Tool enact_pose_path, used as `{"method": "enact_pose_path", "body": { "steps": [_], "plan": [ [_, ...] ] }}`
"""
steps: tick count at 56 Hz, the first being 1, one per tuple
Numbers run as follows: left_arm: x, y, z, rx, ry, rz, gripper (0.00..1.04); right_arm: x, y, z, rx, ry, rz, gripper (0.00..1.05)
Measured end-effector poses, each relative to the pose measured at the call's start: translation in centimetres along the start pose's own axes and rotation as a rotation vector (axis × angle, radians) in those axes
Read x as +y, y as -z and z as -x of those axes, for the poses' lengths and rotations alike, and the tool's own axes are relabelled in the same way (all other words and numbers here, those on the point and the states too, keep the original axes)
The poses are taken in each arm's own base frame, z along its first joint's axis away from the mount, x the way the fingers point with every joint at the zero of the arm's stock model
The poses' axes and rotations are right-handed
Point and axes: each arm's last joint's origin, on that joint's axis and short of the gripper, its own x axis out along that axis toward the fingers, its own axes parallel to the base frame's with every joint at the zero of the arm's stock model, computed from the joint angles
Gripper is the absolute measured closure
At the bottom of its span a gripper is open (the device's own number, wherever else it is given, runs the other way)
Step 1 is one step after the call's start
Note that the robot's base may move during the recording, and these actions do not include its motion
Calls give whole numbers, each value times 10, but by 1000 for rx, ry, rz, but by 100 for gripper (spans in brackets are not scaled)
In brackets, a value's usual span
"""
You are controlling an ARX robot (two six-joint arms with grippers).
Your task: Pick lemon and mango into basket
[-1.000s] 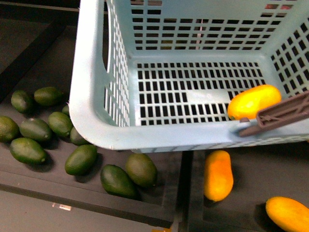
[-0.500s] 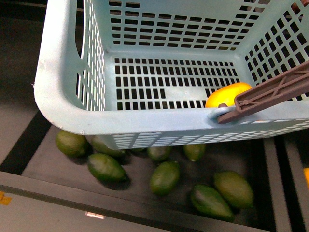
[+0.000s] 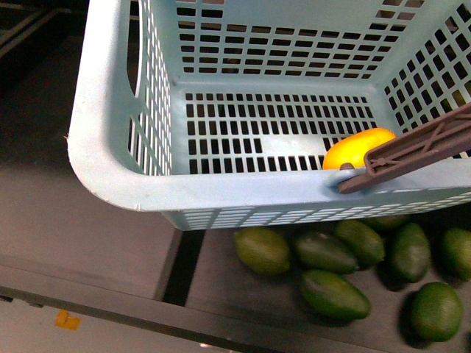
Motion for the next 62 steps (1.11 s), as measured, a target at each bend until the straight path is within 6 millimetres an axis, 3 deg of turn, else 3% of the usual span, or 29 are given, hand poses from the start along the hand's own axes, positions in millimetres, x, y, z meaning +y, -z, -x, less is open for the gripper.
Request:
{"method": "enact_pose_path", "body": {
  "steps": [50,56,62],
  "plan": [
    [2,-2,0,-15,-11,-7,100,0,0,0,0,-1,0,9],
    [7,2,-15,-447,-76,284,100,0,0,0,0,-3,0,9],
    [23,-16,-16,-593,-100,428,100,0,0,0,0,2,0,9]
  ]
}}
